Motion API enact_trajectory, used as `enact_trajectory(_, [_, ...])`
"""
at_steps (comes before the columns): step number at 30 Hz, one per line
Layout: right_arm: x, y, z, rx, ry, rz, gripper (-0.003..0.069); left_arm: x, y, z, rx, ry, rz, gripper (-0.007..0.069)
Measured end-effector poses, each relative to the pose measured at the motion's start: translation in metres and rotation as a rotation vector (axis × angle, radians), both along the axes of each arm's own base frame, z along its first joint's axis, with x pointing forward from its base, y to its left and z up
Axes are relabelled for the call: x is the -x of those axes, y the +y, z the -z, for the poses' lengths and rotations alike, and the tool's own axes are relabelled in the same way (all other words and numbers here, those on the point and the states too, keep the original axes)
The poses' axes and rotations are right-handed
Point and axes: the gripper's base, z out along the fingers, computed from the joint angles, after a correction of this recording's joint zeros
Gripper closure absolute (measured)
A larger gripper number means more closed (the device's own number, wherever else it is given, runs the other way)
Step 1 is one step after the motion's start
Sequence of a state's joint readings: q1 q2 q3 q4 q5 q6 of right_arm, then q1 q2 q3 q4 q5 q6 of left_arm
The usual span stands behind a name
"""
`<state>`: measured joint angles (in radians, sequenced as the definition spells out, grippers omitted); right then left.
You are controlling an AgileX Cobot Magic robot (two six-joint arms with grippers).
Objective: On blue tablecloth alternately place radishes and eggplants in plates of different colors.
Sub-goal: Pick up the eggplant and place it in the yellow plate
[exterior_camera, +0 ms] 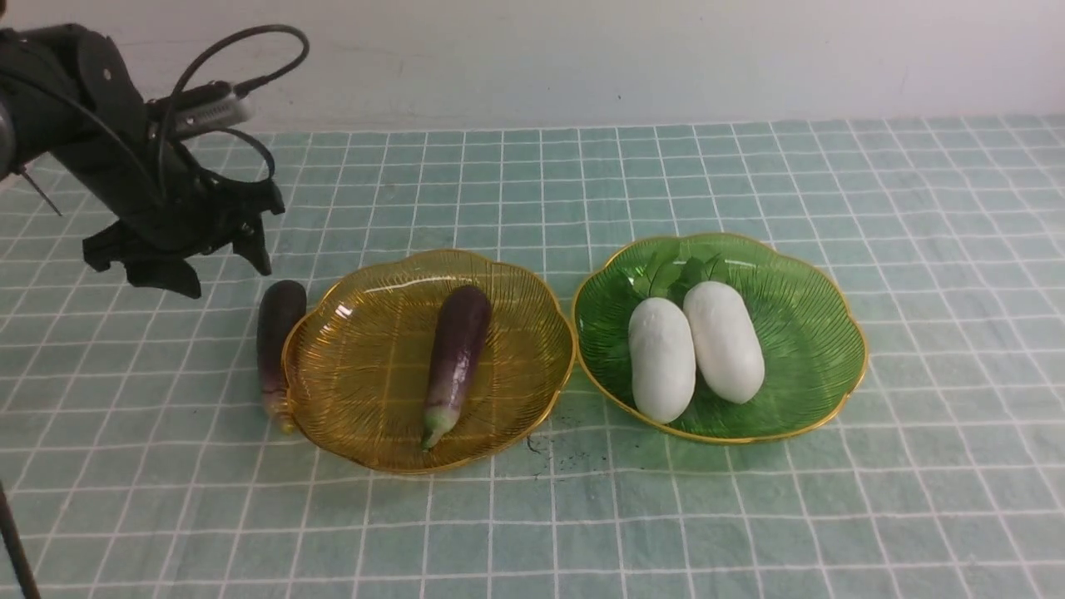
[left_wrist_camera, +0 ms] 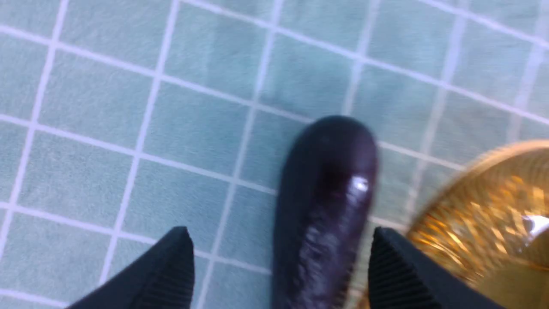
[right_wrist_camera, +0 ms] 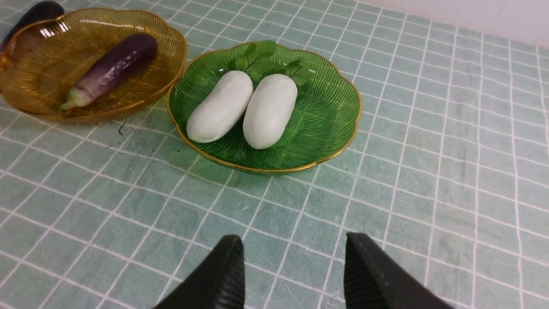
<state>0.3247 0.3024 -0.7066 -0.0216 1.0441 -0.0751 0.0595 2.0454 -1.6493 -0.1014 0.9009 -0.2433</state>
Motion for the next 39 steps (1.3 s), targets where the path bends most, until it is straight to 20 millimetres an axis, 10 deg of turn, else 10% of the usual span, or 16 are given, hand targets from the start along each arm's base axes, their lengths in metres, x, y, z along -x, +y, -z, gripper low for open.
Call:
enact_trajectory(18, [-0.001,0.000,0.002,-0.030,0.016,0.017,0.0352,-0.019,-0.007,0.052,0.151,0.021,-0.073,0.0136])
enact_trajectory(23, [-0.001,0.000,0.002,-0.032,0.017,0.018,0.0352,-0.019,-0.007,0.056,0.133,0.022,-0.033,0.0251])
enact_trajectory(39, [-0.001,0.000,0.002,-0.033,0.017,0.018,0.0352,0.018,-0.012,-0.069,-0.014,-0.193,0.228,0.0251])
